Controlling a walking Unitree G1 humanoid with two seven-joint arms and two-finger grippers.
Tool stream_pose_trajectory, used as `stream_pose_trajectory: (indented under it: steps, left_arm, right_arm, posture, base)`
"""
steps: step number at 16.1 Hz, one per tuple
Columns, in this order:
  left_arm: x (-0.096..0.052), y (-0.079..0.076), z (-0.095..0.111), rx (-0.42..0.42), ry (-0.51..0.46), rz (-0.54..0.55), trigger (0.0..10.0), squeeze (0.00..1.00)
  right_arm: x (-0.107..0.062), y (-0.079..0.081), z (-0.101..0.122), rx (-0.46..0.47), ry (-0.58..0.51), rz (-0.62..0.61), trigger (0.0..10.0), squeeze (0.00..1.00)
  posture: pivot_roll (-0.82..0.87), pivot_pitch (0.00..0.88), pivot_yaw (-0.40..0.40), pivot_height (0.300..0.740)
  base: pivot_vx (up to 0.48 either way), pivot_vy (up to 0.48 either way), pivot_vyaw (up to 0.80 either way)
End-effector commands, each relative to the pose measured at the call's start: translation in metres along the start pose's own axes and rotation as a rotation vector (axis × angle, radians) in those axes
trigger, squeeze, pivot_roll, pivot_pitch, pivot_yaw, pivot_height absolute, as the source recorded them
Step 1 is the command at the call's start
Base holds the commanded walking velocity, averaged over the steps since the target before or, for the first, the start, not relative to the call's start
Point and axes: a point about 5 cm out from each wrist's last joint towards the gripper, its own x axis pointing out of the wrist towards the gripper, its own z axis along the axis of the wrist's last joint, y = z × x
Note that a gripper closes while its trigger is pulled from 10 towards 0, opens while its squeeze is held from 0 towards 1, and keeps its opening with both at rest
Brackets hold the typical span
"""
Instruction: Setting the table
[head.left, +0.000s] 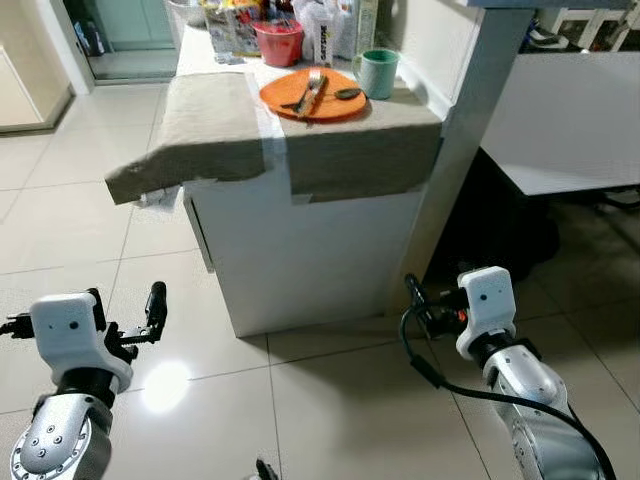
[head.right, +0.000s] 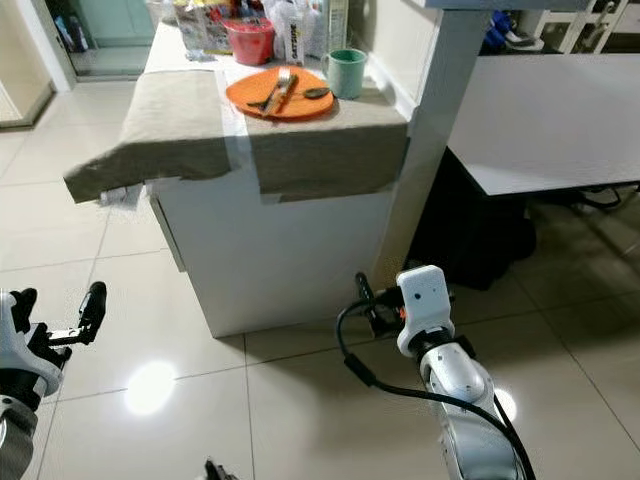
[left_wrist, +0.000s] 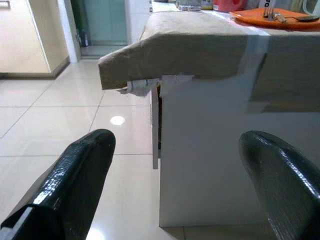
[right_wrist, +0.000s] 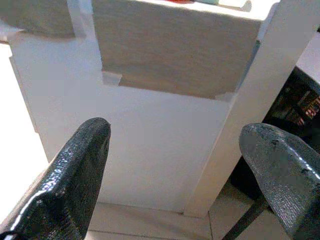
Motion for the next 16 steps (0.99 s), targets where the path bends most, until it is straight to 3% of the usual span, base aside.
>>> stream_pose_trajectory:
  steps: [1, 5, 8, 11, 16]
  left_arm:
    - [0.001, -0.001, 0.005, 0.017, -0.023, -0.005, 10.0, 0.0]
    - [0.016, -0.017, 0.01, 0.018, -0.054, -0.04, 10.0, 0.0]
    - [0.017, -0.025, 0.016, 0.044, -0.081, -0.08, 10.0, 0.0]
    - [0.018, -0.031, 0.018, 0.043, -0.09, -0.091, 10.0, 0.0]
    - [0.018, -0.035, 0.022, 0.051, -0.105, -0.084, 10.0, 0.0]
  right_arm:
    - [0.002, -0.001, 0.008, -0.013, -0.021, -0.008, 10.0, 0.0]
    - [0.012, -0.003, 0.015, -0.025, -0.049, -0.02, 10.0, 0.0]
    - [0.013, 0.0, 0.014, -0.018, -0.048, -0.027, 10.0, 0.0]
    - [0.015, 0.002, 0.015, -0.018, -0.047, -0.019, 10.0, 0.0]
    - [0.021, 0.008, 0.018, -0.031, -0.074, 0.004, 10.0, 0.0]
  posture:
    - [-0.05, 0.016, 0.02, 0.74]
    - [-0.06, 0.006, 0.027, 0.74]
    - [-0.05, 0.007, 0.036, 0.74]
    - [-0.05, 0.008, 0.036, 0.74]
    - [-0.04, 0.01, 0.036, 0.74]
  base:
    - [0.442, 0.0, 0.0]
    - [0.475, 0.0, 0.0]
    - [0.48, 0.0, 0.0]
    - [0.48, 0.0, -0.77]
    - [0.48, 0.0, 0.0]
